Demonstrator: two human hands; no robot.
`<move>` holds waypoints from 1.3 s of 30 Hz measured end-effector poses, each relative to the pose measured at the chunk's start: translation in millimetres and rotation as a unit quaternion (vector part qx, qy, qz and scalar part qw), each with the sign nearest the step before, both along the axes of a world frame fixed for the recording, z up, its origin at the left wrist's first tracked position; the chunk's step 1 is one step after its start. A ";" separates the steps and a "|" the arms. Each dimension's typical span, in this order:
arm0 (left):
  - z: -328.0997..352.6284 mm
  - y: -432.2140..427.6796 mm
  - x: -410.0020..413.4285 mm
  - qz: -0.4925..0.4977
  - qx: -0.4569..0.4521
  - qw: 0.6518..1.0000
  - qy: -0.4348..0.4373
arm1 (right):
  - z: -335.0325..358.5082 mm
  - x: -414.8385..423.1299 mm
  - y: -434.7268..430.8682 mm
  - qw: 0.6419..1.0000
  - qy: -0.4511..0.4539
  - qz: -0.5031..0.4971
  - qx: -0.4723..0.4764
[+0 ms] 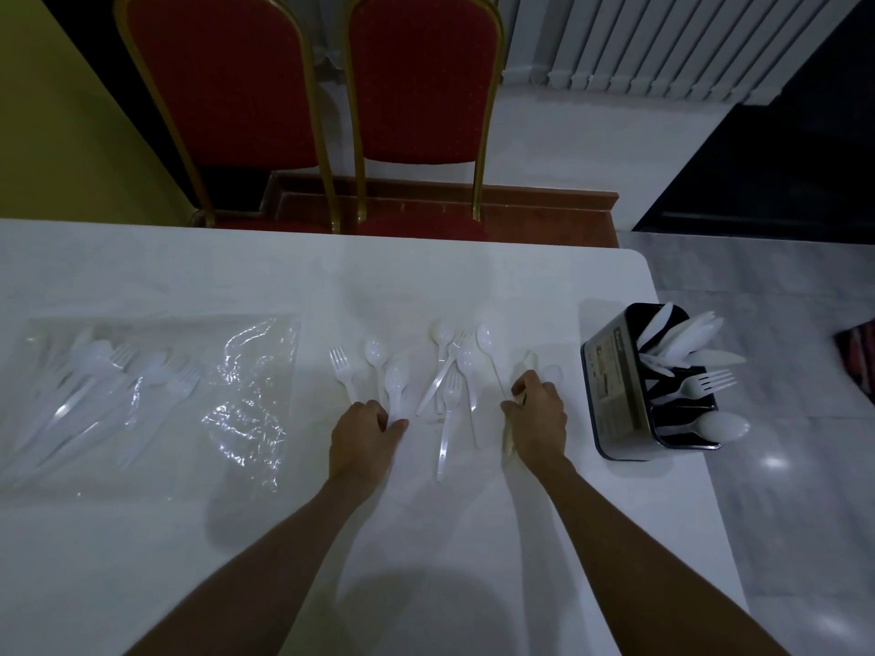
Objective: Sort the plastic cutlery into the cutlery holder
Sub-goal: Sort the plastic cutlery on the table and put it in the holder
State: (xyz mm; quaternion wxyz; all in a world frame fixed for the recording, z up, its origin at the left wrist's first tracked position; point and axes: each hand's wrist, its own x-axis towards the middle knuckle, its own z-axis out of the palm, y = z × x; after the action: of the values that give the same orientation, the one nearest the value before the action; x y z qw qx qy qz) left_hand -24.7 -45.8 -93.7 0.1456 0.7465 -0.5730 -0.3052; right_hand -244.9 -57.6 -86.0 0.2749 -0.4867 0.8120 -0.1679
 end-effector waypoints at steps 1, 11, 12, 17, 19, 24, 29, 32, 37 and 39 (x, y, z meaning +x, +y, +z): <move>0.4 0.0 0.0 0.004 0.003 1.000 -0.001 | 0.4 1.0 -0.4 1.000 0.005 0.005 -0.002; 2.5 -0.2 1.7 0.029 0.002 0.999 0.023 | 3.5 31.6 -9.7 0.997 0.005 0.069 -0.022; 2.5 0.3 2.0 0.028 -0.006 0.999 0.027 | 2.5 35.1 -11.4 0.998 0.000 0.068 -0.008; 5.6 -0.1 6.0 0.021 -0.047 0.996 0.071 | -1.2 41.5 -17.5 0.997 -0.028 0.049 0.053; 5.9 -1.1 8.4 0.019 -0.053 0.994 0.095 | -1.7 36.8 -18.2 0.997 -0.045 0.015 0.063; 5.8 -2.8 10.4 0.030 -0.066 0.989 0.128 | 1.5 30.7 -11.2 0.999 -0.022 -0.031 0.017; 0.6 -2.0 14.6 0.033 -0.079 0.983 0.164 | 5.7 53.5 -2.0 0.995 -0.031 0.054 0.078; 5.9 -2.5 14.7 0.053 -0.080 0.978 0.187 | -2.4 61.3 -3.9 0.993 -0.061 0.030 0.094; 6.2 -4.4 27.0 0.085 -0.095 0.971 0.204 | 0.3 56.4 -19.4 0.993 -0.082 -0.009 0.079; 2.5 -4.8 33.8 0.116 -0.115 0.969 0.185 | 3.5 57.4 -26.7 0.995 -0.075 -0.030 0.057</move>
State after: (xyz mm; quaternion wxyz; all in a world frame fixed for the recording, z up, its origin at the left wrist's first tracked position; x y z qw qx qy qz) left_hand 9.1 -50.6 -91.2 0.3681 0.7165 -0.4772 -0.3512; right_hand -187.5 -84.2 -82.5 0.3570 -0.4318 0.8117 -0.1651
